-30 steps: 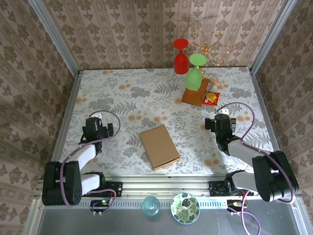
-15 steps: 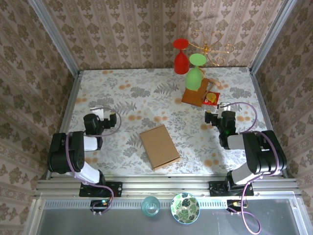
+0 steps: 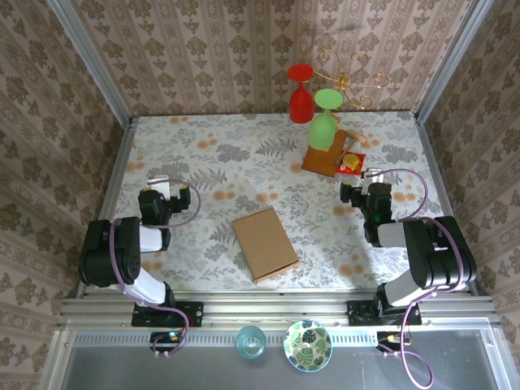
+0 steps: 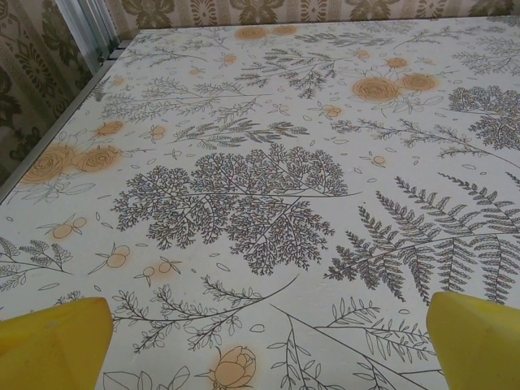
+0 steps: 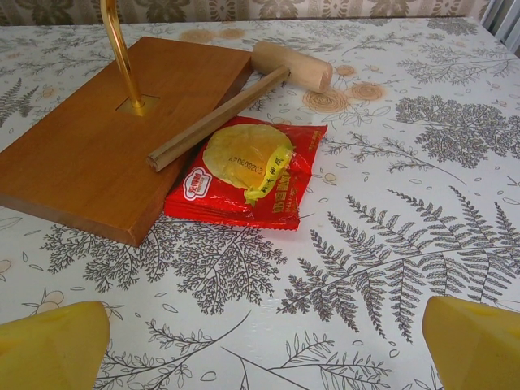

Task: Fold the paper box

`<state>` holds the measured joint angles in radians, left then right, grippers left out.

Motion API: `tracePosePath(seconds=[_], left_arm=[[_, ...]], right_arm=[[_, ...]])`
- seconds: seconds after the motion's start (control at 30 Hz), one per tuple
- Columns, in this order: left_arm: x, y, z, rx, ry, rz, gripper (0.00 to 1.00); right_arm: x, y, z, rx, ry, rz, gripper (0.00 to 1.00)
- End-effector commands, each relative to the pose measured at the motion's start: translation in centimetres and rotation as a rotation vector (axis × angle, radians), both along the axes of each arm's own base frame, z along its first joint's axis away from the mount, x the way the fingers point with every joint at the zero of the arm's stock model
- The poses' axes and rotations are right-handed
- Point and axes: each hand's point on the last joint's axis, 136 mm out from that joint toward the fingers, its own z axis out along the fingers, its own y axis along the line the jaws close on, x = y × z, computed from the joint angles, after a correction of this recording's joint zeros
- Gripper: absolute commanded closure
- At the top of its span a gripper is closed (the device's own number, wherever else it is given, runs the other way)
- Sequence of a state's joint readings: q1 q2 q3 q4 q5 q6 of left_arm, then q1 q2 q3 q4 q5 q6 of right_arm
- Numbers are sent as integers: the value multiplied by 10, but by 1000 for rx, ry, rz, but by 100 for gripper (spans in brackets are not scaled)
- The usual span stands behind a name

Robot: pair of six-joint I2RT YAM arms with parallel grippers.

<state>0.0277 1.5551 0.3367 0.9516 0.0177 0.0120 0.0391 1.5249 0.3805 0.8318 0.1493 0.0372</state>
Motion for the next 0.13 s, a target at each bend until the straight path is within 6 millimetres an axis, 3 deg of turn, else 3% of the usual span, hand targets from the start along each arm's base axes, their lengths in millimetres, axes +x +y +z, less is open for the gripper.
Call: tracePosePath(seconds=[0.0,0.1], left_arm=[[8,3,14,0,-50,14,0],[2,4,14,-4,-68,22,0]], right_arm=[[8,-5,15,3,-56,-30,0],[1,-6,17,-14,-91,-58,0]])
